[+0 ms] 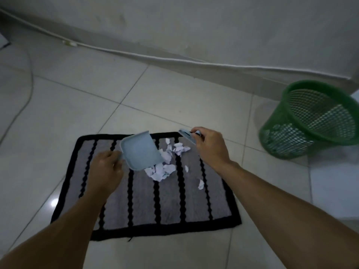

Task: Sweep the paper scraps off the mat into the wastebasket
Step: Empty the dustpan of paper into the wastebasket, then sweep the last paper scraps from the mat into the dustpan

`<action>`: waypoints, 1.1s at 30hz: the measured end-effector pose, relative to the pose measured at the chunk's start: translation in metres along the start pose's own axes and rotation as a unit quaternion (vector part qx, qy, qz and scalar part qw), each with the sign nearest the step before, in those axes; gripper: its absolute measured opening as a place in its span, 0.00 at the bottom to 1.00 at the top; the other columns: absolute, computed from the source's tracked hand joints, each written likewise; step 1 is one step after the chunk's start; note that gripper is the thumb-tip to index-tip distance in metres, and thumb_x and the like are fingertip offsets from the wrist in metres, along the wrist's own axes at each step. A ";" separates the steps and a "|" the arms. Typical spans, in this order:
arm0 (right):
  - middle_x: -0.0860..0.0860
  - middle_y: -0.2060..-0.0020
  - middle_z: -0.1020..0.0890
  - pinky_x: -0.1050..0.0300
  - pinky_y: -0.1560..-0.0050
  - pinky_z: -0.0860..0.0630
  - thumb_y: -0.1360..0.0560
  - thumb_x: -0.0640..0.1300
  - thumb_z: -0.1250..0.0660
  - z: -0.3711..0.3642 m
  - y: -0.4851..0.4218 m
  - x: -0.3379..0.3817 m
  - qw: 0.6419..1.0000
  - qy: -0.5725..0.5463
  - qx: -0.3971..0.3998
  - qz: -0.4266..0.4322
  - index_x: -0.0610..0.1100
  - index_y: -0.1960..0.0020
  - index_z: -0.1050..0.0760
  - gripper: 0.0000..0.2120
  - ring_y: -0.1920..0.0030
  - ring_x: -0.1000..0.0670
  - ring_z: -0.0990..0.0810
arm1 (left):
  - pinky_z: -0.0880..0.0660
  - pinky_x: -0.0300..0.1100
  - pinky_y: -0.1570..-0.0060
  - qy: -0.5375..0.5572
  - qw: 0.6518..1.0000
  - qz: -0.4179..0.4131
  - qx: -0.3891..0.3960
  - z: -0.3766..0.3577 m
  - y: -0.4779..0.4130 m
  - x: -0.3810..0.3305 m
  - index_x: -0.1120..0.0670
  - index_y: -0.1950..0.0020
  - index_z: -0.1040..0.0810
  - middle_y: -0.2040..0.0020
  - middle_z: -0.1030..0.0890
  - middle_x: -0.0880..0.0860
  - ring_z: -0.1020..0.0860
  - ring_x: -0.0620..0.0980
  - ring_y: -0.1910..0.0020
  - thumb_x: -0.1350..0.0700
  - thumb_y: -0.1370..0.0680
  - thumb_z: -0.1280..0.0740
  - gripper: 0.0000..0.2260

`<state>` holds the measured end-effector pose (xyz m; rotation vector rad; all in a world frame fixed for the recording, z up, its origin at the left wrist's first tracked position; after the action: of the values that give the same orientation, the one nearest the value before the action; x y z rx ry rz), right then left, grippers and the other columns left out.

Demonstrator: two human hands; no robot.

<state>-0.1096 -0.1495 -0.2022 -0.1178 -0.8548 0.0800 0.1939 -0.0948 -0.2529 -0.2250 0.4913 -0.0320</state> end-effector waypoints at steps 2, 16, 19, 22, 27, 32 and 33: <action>0.45 0.55 0.15 0.55 0.55 0.22 0.22 0.39 0.34 -0.025 0.000 0.003 0.999 -0.002 0.043 0.003 0.40 0.46 0.18 0.08 0.57 0.50 0.19 | 0.25 0.53 0.61 -0.020 0.999 0.026 0.015 -0.003 0.023 0.029 0.65 0.50 0.19 0.58 0.18 0.63 0.24 0.63 0.60 0.65 0.31 0.39 0.14; 0.53 0.63 0.18 0.70 0.65 0.31 0.22 0.36 0.35 -0.073 0.002 -0.002 0.957 0.107 0.255 0.091 0.40 0.45 0.19 0.09 0.68 0.63 0.24 | 0.27 0.50 0.62 0.023 0.998 0.028 0.052 -0.024 0.082 0.067 0.66 0.51 0.19 0.62 0.19 0.62 0.33 0.51 0.60 0.59 0.30 0.45 0.19; 0.50 0.66 0.18 0.65 0.68 0.31 0.22 0.36 0.35 -0.063 0.010 0.002 0.973 0.065 0.193 0.107 0.40 0.46 0.19 0.08 0.69 0.58 0.25 | 0.25 0.52 0.60 0.023 0.997 0.027 0.071 -0.025 0.078 0.070 0.66 0.50 0.19 0.61 0.19 0.62 0.25 0.58 0.60 0.57 0.29 0.46 0.20; 0.48 0.63 0.16 0.57 0.66 0.28 0.22 0.37 0.36 -0.064 0.006 -0.001 0.988 0.075 0.097 0.089 0.40 0.47 0.19 0.07 0.67 0.54 0.24 | 0.28 0.50 0.57 -0.003 0.996 0.011 0.091 -0.029 0.069 0.061 0.64 0.52 0.19 0.59 0.18 0.62 0.22 0.61 0.61 0.56 0.29 0.45 0.19; 0.44 0.70 0.20 0.55 0.71 0.31 0.24 0.32 0.40 -0.095 0.027 0.004 0.976 0.191 0.101 0.024 0.39 0.54 0.22 0.09 0.71 0.44 0.24 | 0.25 0.54 0.59 -0.013 0.993 0.035 0.113 -0.041 0.068 0.050 0.63 0.50 0.19 0.57 0.18 0.61 0.24 0.63 0.59 0.55 0.29 0.44 0.19; 0.44 0.70 0.20 0.50 0.73 0.27 0.23 0.34 0.39 -0.110 0.059 0.025 0.979 0.137 0.134 0.069 0.38 0.56 0.23 0.07 0.72 0.45 0.25 | 0.25 0.54 0.61 -0.016 0.991 0.056 0.121 -0.039 0.072 0.041 0.62 0.50 0.19 0.57 0.18 0.62 0.25 0.63 0.60 0.58 0.30 0.43 0.17; 0.44 0.71 0.21 0.49 0.74 0.27 0.22 0.36 0.39 -0.109 0.062 0.027 0.979 0.127 0.137 0.081 0.39 0.56 0.23 0.07 0.73 0.45 0.25 | 0.25 0.53 0.61 -0.014 0.991 0.055 0.121 -0.038 0.071 0.041 0.62 0.50 0.19 0.57 0.18 0.62 0.25 0.63 0.60 0.57 0.30 0.44 0.18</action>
<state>-0.0108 -0.0923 -0.2610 0.0607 -0.5699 0.3280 0.2101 -0.0368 -0.3202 0.0388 0.4671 0.0185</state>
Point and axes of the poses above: each hand's wrist, its own y-axis away from the middle knuckle, its own z-axis out of the back of the hand, x = y × z, the point moved 1 cm from there along -y, towards the middle knuckle
